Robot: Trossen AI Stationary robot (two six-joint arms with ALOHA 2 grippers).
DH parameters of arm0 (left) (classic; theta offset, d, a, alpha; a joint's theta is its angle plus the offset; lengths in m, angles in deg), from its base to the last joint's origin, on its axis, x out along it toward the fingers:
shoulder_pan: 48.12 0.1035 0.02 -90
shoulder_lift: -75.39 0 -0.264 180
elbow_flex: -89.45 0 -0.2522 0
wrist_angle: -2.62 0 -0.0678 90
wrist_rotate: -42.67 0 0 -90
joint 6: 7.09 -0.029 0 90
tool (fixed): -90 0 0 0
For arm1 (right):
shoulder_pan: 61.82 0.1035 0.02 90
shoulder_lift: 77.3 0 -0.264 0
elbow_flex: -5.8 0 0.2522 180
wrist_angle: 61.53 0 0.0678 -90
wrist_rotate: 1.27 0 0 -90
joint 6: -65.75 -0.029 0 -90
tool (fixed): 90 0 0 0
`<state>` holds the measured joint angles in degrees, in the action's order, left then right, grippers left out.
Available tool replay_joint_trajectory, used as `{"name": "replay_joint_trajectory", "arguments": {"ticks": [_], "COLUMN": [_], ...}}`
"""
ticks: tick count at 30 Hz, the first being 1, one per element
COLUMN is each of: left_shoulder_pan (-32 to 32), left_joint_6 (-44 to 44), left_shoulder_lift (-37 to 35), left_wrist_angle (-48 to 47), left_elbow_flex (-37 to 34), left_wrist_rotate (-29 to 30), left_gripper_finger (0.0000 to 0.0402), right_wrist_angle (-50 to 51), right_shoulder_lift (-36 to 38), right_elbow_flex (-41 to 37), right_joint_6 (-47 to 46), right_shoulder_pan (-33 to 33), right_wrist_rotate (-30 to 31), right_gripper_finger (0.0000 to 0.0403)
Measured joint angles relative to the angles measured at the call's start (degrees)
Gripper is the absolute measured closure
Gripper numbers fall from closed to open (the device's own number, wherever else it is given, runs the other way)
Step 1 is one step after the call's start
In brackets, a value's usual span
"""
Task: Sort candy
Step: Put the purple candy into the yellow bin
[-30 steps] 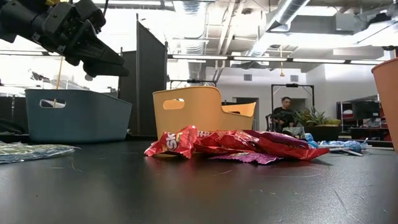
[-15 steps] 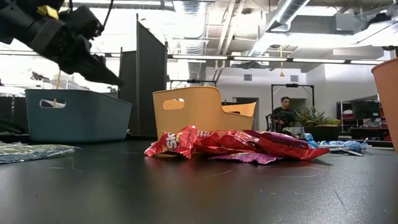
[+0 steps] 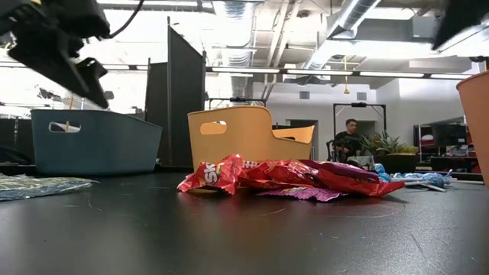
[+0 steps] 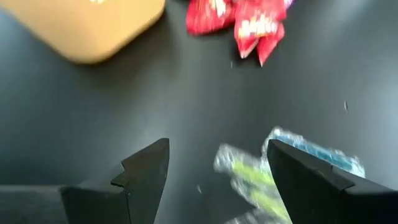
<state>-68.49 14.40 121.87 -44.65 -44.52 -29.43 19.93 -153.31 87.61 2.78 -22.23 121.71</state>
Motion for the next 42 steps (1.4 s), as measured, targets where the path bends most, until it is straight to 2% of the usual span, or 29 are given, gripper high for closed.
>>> {"name": "replay_joint_trajectory", "arguments": {"ticks": [4, 7, 12, 15, 22, 26, 29, 36, 42], "left_shoulder_pan": [-2.67, -4.17, -6.12, -7.14, -7.34, -7.34, -7.31, -7.31, -7.31], "left_joint_6": [8.18, 13.85, 19.0, 19.33, 17.88, 16.9, 16.27, 16.05, 13.83], "left_shoulder_lift": [0.0, 0.0, 0.02, 0.02, 0.02, 0.02, 0.02, 0.02, 0.02], "left_wrist_angle": [-3.81, -4.9, -4.69, -4.51, -4.37, -4.31, -4.27, -4.21, -1.95], "left_elbow_flex": [-1.02, -2.25, -3.26, -3.28, -3.28, -3.3, -3.3, -3.3, -3.3], "left_wrist_rotate": [0.05, 1.49, 3.27, 3.38, 4.4, 5.42, 6.42, 8.4, 9.18], "left_gripper_finger": [0.0134, 0.0134, 0.0134, 0.0134, 0.0134, 0.0134, 0.0134, 0.0134, 0.0134], "right_wrist_angle": [-12.06, -19.4, -22.77, -23.51, -31.12, -31.97, -31.74, -31.2, -31.29], "right_shoulder_lift": [-1.25, -4.43, -12.75, -18.11, -26.89, -29.32, -30.07, -28.94, -23.76], "right_elbow_flex": [0.05, 0.05, 0.05, 0.05, 0.05, 0.05, 0.05, 0.05, 0.05], "right_joint_6": [16.32, 27.1, 36.01, 38.33, 42.2, 42.1, 41.62, 42.34, 42.81], "right_shoulder_pan": [-7.94, -13.04, -19.08, -21.43, -23.79, -24.51, -24.98, -25.15, -25.04], "right_wrist_rotate": [-0.44, -3.93, -11.61, -18.12, -28.74, -30.1, -30.33, -30.38, -30.41], "right_gripper_finger": [0.0134, 0.0134, 0.0136, 0.0147, 0.0185, 0.0207, 0.0239, 0.0382, 0.0395]}}
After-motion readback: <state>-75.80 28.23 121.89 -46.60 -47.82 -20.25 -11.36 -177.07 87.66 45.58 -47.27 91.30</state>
